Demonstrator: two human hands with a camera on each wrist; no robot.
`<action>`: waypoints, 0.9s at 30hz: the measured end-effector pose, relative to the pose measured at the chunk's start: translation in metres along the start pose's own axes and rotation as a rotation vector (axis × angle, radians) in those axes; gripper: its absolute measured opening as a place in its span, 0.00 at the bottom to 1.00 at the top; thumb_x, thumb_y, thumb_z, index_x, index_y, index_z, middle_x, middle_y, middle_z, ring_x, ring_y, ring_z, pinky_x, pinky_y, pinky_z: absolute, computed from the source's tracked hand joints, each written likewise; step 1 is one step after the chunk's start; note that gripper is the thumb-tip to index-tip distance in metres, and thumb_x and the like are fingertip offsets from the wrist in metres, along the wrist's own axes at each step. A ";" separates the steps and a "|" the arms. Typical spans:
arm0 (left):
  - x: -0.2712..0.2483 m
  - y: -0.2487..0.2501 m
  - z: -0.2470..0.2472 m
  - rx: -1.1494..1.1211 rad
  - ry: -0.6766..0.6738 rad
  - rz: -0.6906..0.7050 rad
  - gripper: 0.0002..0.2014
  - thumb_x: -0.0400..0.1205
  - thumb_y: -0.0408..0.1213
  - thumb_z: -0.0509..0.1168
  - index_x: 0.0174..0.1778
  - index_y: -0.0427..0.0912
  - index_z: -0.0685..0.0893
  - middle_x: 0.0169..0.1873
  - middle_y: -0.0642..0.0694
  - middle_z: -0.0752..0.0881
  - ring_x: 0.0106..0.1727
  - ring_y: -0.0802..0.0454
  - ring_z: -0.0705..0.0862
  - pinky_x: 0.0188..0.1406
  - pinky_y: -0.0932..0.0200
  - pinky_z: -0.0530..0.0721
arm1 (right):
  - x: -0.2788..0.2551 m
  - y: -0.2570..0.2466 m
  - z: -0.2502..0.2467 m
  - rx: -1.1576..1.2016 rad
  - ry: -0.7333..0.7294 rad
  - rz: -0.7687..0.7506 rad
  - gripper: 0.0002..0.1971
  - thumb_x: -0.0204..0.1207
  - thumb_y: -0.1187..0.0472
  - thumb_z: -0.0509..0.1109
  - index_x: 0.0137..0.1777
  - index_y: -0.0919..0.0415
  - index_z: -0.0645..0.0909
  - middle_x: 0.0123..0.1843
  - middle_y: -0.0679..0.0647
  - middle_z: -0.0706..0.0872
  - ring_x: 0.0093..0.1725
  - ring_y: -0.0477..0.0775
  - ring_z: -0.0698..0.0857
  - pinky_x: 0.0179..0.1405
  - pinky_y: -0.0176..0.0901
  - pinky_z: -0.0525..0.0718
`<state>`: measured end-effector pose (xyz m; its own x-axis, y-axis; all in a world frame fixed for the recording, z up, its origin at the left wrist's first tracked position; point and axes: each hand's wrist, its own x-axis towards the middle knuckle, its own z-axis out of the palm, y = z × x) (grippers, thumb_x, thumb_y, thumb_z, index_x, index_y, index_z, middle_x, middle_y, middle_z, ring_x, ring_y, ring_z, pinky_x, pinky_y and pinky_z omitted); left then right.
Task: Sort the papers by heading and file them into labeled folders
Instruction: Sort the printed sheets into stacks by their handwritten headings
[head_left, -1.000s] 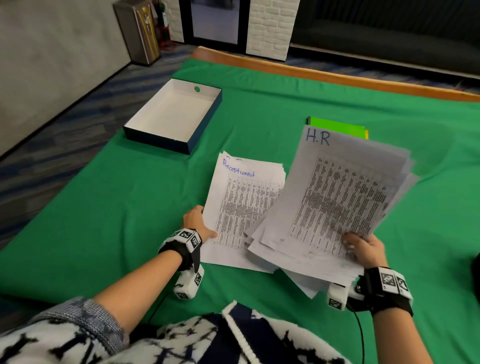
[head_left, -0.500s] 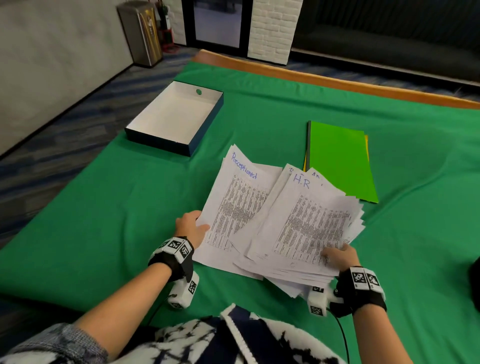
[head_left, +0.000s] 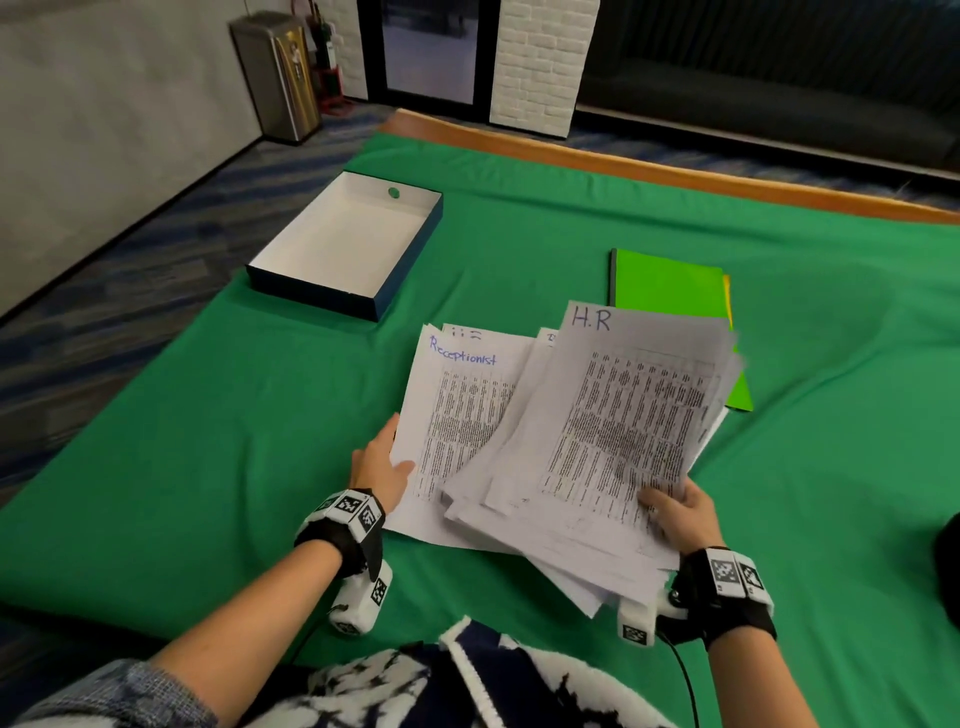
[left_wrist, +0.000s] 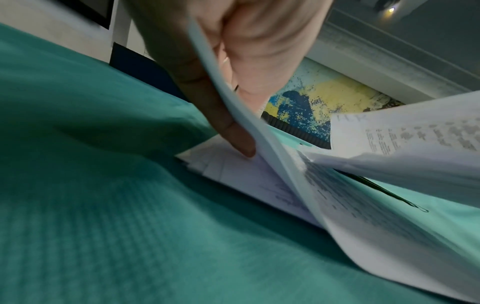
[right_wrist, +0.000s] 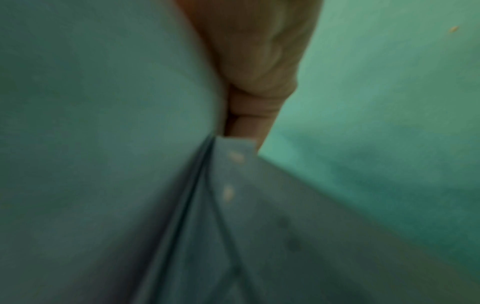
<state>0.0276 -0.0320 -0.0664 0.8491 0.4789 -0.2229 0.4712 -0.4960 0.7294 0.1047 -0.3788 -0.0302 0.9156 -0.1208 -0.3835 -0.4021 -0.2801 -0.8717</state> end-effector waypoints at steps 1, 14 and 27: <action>0.000 0.000 0.000 0.005 -0.002 0.001 0.35 0.78 0.28 0.67 0.79 0.49 0.63 0.70 0.44 0.77 0.71 0.40 0.74 0.73 0.46 0.71 | 0.000 0.001 0.003 -0.007 -0.012 -0.044 0.09 0.74 0.75 0.68 0.50 0.63 0.80 0.33 0.53 0.84 0.18 0.40 0.78 0.15 0.29 0.75; -0.008 0.005 -0.001 -0.006 0.072 0.094 0.30 0.76 0.24 0.68 0.75 0.43 0.72 0.65 0.43 0.82 0.63 0.42 0.83 0.68 0.62 0.71 | -0.001 0.013 0.028 -0.182 -0.242 -0.278 0.12 0.72 0.76 0.70 0.29 0.65 0.78 0.25 0.52 0.77 0.26 0.48 0.72 0.25 0.36 0.72; -0.004 -0.002 0.005 0.084 0.086 0.052 0.08 0.76 0.27 0.69 0.50 0.38 0.86 0.58 0.41 0.84 0.59 0.46 0.82 0.61 0.61 0.74 | -0.005 0.027 0.016 -0.152 -0.230 -0.276 0.07 0.70 0.81 0.69 0.46 0.85 0.79 0.36 0.63 0.82 0.28 0.46 0.77 0.25 0.32 0.77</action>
<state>0.0243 -0.0367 -0.0697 0.8509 0.5097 -0.1275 0.4488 -0.5789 0.6808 0.0896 -0.3710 -0.0566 0.9580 0.1902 -0.2145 -0.1203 -0.4125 -0.9030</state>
